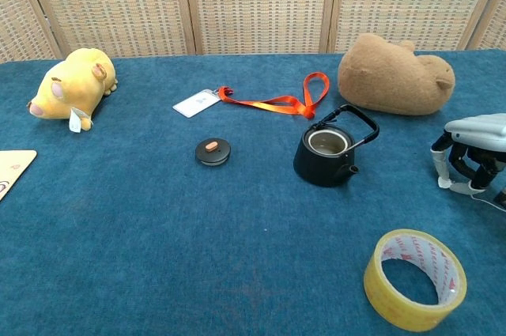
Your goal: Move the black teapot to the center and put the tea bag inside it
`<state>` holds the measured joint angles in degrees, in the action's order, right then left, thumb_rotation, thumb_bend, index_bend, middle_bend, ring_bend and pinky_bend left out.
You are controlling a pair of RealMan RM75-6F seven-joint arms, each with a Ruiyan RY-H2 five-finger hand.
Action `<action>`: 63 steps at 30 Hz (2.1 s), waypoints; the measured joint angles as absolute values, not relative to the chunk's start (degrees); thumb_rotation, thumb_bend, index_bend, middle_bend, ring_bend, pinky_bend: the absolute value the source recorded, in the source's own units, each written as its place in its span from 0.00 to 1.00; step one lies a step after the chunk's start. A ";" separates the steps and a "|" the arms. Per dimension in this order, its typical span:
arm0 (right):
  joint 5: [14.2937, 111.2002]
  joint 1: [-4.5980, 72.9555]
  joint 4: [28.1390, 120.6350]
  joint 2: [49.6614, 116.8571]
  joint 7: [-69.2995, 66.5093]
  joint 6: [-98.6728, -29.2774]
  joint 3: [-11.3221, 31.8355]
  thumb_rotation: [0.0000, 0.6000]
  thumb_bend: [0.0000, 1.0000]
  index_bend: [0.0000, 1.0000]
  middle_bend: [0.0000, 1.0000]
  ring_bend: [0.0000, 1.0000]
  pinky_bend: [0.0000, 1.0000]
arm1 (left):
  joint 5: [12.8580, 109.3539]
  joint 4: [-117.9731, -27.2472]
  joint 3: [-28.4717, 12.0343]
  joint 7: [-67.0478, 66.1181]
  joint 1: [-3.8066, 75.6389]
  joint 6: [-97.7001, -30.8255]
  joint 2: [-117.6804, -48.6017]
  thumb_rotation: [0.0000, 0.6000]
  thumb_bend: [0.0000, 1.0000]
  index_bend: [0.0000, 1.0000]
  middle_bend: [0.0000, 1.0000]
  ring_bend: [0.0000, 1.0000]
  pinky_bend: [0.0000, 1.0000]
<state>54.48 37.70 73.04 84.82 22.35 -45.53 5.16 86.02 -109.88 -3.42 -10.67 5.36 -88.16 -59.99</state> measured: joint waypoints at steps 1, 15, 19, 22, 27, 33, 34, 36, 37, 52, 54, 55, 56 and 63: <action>54.42 37.72 73.00 84.88 22.41 -45.54 5.13 1.00 0.52 0.56 0.83 0.91 0.99 | 86.00 -109.83 -3.44 -10.63 5.35 -88.14 -60.00 1.00 0.42 0.00 0.00 0.00 0.00; 53.58 38.09 72.49 85.56 23.01 -45.61 5.01 1.00 0.56 0.60 0.84 0.92 1.00 | 85.62 -109.10 -3.55 -9.85 5.26 -87.77 -60.15 1.00 0.42 0.00 0.00 0.00 0.00; 53.49 38.16 72.33 85.78 23.06 -45.74 5.05 1.00 0.58 0.62 0.84 0.92 1.00 | 85.58 -108.89 -3.58 -9.61 5.19 -87.77 -60.19 1.00 0.42 0.00 0.00 0.00 0.00; 53.59 38.16 72.21 85.95 22.89 -45.90 5.09 1.00 0.60 0.63 0.85 0.92 1.00 | 85.56 -108.78 -3.55 -9.44 5.14 -87.75 -60.21 1.00 0.42 0.00 0.00 0.00 0.00; 53.65 38.15 72.14 86.03 22.73 -46.03 5.15 1.00 0.63 0.65 0.85 0.93 1.00 | 85.58 -108.66 -3.65 -9.20 5.09 -87.83 -60.15 1.00 0.42 0.00 0.00 0.00 0.00; 53.85 37.84 72.14 85.91 22.06 -46.53 5.29 1.00 0.65 0.67 0.85 0.93 1.00 | 85.62 -108.61 -3.73 -8.97 5.08 -87.84 -60.12 1.00 0.42 0.00 0.00 0.00 0.00; 53.91 37.78 72.16 85.86 21.93 -46.59 5.30 1.00 0.65 0.68 0.85 0.93 1.00 | 85.67 -108.62 -3.76 -9.00 5.14 -87.79 -60.10 1.00 0.42 0.00 0.00 0.00 0.00; 54.16 37.62 72.28 85.72 21.51 -46.74 5.35 1.00 0.65 0.68 0.86 0.93 1.00 | 85.74 -108.68 -3.81 -9.01 5.16 -87.82 -60.11 1.00 0.42 0.00 0.00 0.00 0.00; 54.31 37.55 72.35 85.63 21.31 -46.82 5.38 1.00 0.65 0.68 0.86 0.93 1.00 | 85.77 -108.73 -3.87 -9.01 5.17 -87.88 -60.13 1.00 0.42 0.00 0.00 0.00 0.00; 58.02 36.03 78.07 81.60 19.05 -50.68 5.98 1.00 0.68 0.71 0.86 0.93 1.00 | 85.98 -109.47 -4.01 -9.78 5.46 -87.55 -60.22 1.00 0.42 0.00 0.00 0.00 0.00; 58.87 35.71 79.39 80.70 18.46 -51.40 6.15 1.00 0.68 0.71 0.86 0.93 1.00 | 86.02 -109.55 -4.03 -9.88 5.51 -87.53 -60.23 1.00 0.42 0.00 0.00 0.00 0.00; 59.28 35.57 79.98 80.28 18.20 -51.76 6.22 1.00 0.68 0.71 0.86 0.93 1.00 | 86.04 -109.61 -4.04 -9.95 5.54 -87.48 -60.25 1.00 0.42 0.00 0.00 0.00 0.00; 59.83 35.38 80.78 79.69 17.87 -52.26 6.32 1.00 0.68 0.71 0.86 0.93 1.00 | 86.06 -109.66 -4.03 -10.03 5.57 -87.44 -60.26 1.00 0.42 0.00 0.00 0.00 0.00; 62.65 34.15 85.33 75.92 16.16 -55.14 6.85 1.00 0.68 0.71 0.86 0.93 1.00 | 86.18 -110.01 -3.97 -10.50 5.66 -87.31 -60.38 1.00 0.42 0.00 0.00 0.00 0.00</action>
<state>62.65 34.15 85.33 75.92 16.16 -55.14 6.85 86.18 -110.01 -3.97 -10.50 5.66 -87.31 -60.38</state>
